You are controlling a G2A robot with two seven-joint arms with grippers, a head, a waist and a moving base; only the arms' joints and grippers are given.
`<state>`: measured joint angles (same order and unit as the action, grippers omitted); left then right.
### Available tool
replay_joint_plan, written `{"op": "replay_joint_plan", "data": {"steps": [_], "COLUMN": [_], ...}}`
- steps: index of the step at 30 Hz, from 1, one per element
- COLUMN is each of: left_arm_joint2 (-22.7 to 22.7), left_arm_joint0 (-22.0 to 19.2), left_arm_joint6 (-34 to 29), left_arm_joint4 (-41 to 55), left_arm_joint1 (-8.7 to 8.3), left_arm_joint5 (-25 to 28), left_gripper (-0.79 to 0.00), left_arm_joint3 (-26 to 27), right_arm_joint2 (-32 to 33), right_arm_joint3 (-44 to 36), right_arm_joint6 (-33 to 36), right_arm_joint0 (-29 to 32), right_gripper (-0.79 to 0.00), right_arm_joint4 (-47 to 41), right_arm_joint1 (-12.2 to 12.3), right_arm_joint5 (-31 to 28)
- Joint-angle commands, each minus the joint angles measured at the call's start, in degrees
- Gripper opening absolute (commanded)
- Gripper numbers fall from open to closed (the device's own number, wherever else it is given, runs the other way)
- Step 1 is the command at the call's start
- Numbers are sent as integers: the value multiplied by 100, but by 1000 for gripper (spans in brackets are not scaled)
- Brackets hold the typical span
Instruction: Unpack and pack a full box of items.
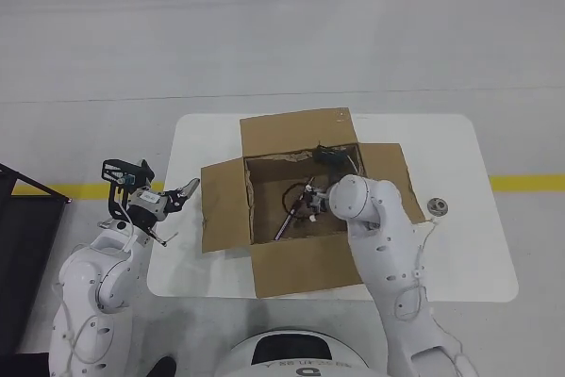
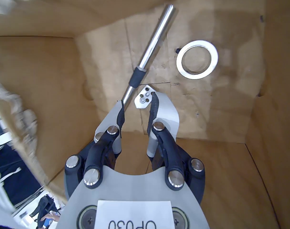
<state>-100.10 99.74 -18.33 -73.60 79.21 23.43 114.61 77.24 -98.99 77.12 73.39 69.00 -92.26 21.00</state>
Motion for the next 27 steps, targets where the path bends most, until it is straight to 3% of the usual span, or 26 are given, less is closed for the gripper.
{"op": "replay_joint_plan", "data": {"steps": [1,6,11,18,23,27], "left_arm_joint2": [0,0,0,0,0,0], "left_arm_joint0": [0,0,0,0,0,0], "left_arm_joint6": [0,0,0,0,0,0], "left_arm_joint4": [0,0,0,0,0,0], "left_arm_joint1": [0,0,0,0,0,0], "left_arm_joint5": [0,0,0,0,0,0], "left_gripper": [0,0,0,0,0,0], "left_arm_joint3": [0,0,0,0,0,0], "right_arm_joint2": [502,2122,3392,3529,3380,3185], "right_arm_joint3": [-1046,-2723,-2661,-1773,-582,306], "right_arm_joint6": [-7,-438,-1191,-1901,-1510,-1696], "right_arm_joint0": [430,1507,1871,1513,781,239], "right_gripper": [-520,-474,-483,-486,-520,-508], "right_arm_joint4": [-373,-1723,-2515,-1442,-622,322], "right_arm_joint1": [61,159,197,280,408,475], "right_arm_joint5": [-185,-383,87,1356,1704,2267]}}
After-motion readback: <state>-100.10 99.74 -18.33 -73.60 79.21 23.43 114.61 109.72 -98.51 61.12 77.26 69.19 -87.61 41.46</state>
